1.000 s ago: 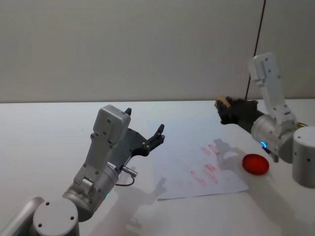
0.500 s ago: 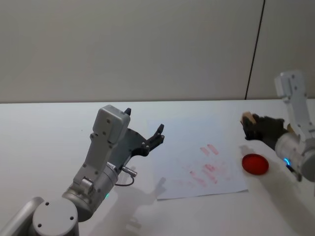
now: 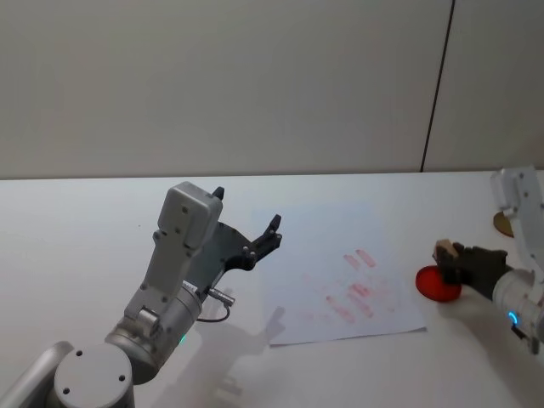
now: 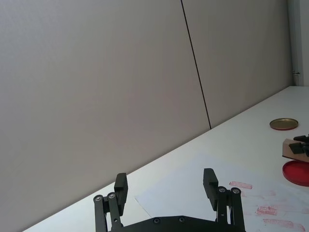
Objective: Use the one hand to pick up the stamp and affix it onto the A4 paper.
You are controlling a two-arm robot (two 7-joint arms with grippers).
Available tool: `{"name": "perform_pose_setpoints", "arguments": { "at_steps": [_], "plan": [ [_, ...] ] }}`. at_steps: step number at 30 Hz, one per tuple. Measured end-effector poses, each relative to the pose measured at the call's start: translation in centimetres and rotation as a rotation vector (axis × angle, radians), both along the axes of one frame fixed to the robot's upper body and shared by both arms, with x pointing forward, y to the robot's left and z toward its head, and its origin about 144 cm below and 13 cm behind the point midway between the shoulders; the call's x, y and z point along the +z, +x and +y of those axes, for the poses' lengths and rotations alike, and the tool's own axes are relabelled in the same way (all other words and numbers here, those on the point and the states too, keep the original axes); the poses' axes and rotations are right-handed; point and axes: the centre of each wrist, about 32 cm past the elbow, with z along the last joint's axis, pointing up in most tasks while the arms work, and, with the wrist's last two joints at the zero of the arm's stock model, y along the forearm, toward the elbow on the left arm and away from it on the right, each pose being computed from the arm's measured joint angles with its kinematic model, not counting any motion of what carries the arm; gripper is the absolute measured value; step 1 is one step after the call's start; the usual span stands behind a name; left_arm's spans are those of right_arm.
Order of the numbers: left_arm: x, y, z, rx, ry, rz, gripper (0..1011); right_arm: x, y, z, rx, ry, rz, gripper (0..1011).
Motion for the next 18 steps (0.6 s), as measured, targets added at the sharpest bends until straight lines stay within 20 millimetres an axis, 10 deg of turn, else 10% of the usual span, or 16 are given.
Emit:
{"name": "perform_pose_setpoints", "arguments": {
  "at_steps": [8,18],
  "plan": [
    [0.0,0.0,0.0,0.000,0.000,0.000,993,-0.9,-0.3,-0.3,0.026,0.016,0.033,217],
    [0.0,0.0,0.0,0.000,0.000,0.000,993,-1.2,-0.7,-0.4,0.051,0.028,0.028,518]
  ]
}}
